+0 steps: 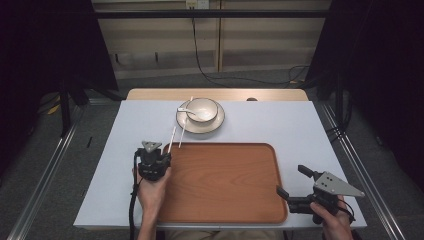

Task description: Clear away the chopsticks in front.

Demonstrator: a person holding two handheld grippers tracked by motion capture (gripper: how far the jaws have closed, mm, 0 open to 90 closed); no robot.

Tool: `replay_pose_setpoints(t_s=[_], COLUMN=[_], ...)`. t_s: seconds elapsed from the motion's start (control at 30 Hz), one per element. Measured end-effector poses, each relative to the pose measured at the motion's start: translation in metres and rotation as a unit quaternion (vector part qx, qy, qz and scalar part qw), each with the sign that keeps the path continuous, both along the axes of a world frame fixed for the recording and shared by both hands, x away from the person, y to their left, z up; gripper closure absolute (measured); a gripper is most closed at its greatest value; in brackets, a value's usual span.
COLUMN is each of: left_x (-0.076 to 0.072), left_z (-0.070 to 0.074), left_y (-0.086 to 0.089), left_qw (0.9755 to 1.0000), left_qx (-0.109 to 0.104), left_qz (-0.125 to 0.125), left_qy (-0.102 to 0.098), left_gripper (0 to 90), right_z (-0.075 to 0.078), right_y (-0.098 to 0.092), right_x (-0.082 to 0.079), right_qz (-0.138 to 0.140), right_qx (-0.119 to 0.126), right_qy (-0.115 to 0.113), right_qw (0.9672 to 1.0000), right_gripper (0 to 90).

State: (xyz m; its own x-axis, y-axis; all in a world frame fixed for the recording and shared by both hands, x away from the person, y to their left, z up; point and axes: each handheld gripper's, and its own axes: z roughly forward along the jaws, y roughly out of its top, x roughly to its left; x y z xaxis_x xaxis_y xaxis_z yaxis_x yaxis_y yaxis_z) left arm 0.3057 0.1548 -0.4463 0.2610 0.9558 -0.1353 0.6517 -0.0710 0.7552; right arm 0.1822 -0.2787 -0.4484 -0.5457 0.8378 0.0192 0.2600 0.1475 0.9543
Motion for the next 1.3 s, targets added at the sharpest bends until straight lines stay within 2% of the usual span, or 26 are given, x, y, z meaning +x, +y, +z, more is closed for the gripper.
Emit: replay_pose_setpoints(t_s=[0.47, 0.6, 0.67, 0.7, 0.73, 0.8, 0.83, 0.9, 1.2, 1.3], left_x=[-0.019, -0.024, -0.026, -0.027, -0.028, -0.029, -0.029, -0.027, -0.026, -0.027], left_z=[-0.013, -0.015, -0.016, -0.016, -0.017, -0.019, -0.02, -0.025, -0.027, -0.028], left_y=[-0.006, -0.005, -0.004, -0.005, -0.005, -0.005, -0.006, -0.006, -0.007, -0.008], left_qw=[0.9997, 0.9996, 0.9997, 0.9996, 0.9995, 0.9995, 0.9994, 0.9991, 0.999, 0.9991], left_qx=[0.01, 0.005, 0.0, 0.006, 0.012, 0.008, 0.012, 0.007, 0.011, 0.012], left_qz=[0.016, 0.019, 0.013, 0.016, 0.016, 0.018, 0.017, 0.018, 0.019, 0.023], left_qy=[0.015, 0.018, 0.021, 0.022, 0.025, 0.024, 0.026, 0.037, 0.039, 0.033], left_gripper=[85.3, 85.3, 85.3, 85.2, 85.3, 85.3, 85.3, 85.3, 84.8, 84.6], right_z=[0.0, 0.0, 0.0, 0.0, 0.0, 0.0, 0.0, 0.0, 0.0, 0.0], right_y=[0.0, 0.001, 0.0, 0.0, 0.001, 0.001, 0.001, 0.001, 0.001, 0.001], right_x=[0.0, 0.0, 0.0, 0.0, 0.0, 0.0, 0.0, 0.0, 0.0, 0.0], right_qz=[0.0, -0.001, 0.0, 0.0, -0.001, 0.0, 0.0, 0.0, -0.001, 0.001], right_qx=[-0.001, 0.0, -0.001, 0.0, -0.001, -0.001, 0.0, -0.001, 0.001, 0.0], right_qy=[0.0, -0.002, -0.001, -0.001, -0.002, -0.002, -0.001, 0.0, 0.0, 0.0], right_qw=[1.0, 1.0, 1.0, 1.0, 1.0, 1.0, 1.0, 1.0, 1.0, 1.0], right_gripper=[1.4, 1.4, 1.4, 1.4, 1.4, 1.4, 1.4, 1.4, 1.4, 1.4])
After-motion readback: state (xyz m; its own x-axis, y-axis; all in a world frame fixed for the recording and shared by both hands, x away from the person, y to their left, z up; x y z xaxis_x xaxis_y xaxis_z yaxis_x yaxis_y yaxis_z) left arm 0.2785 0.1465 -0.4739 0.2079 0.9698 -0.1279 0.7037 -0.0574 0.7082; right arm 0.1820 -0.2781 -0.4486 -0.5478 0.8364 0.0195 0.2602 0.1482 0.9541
